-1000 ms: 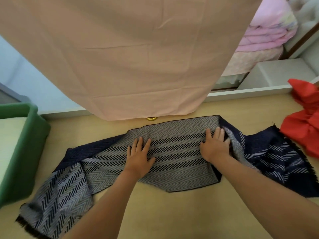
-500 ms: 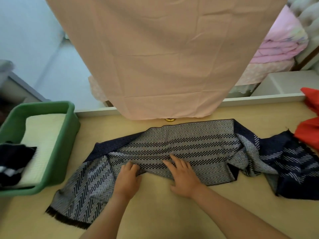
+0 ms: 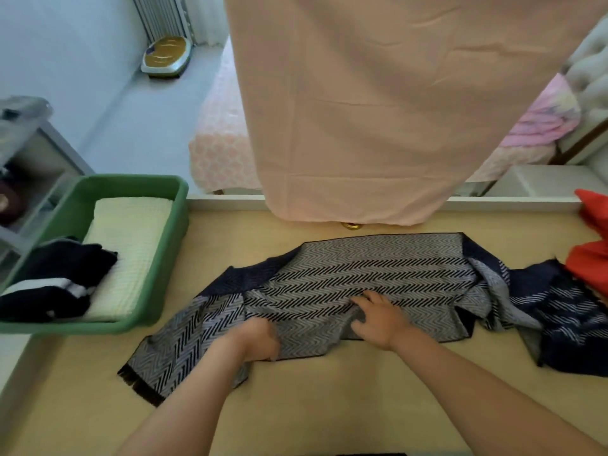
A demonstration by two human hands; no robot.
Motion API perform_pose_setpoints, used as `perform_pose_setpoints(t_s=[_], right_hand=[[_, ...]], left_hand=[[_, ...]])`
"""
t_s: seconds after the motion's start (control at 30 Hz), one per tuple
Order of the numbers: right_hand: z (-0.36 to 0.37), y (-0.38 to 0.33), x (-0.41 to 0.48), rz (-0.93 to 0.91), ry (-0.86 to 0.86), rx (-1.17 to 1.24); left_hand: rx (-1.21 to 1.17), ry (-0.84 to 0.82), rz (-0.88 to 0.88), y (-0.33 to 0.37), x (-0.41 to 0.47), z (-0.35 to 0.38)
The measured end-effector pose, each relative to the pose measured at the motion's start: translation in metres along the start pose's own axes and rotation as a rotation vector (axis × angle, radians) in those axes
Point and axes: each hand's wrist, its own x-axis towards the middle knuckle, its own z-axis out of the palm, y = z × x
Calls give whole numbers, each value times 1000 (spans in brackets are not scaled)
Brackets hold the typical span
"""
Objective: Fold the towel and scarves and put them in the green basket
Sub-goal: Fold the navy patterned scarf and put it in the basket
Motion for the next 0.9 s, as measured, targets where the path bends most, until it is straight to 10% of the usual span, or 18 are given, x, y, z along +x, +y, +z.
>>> perform_pose_setpoints(t_s=[0.13, 0.3, 0.43, 0.9], right_hand=[[20, -8, -4, 45, 23, -17], [34, 14, -14, 12, -68, 39], [22, 38, -23, 41, 52, 241], [-22, 229, -87, 345, 295, 268]], left_hand=[[35, 365, 153, 8, 8, 1], [231, 214, -80, 2, 20, -2], [370, 410, -157, 29, 28, -18], [193, 376, 419, 269, 100, 11]])
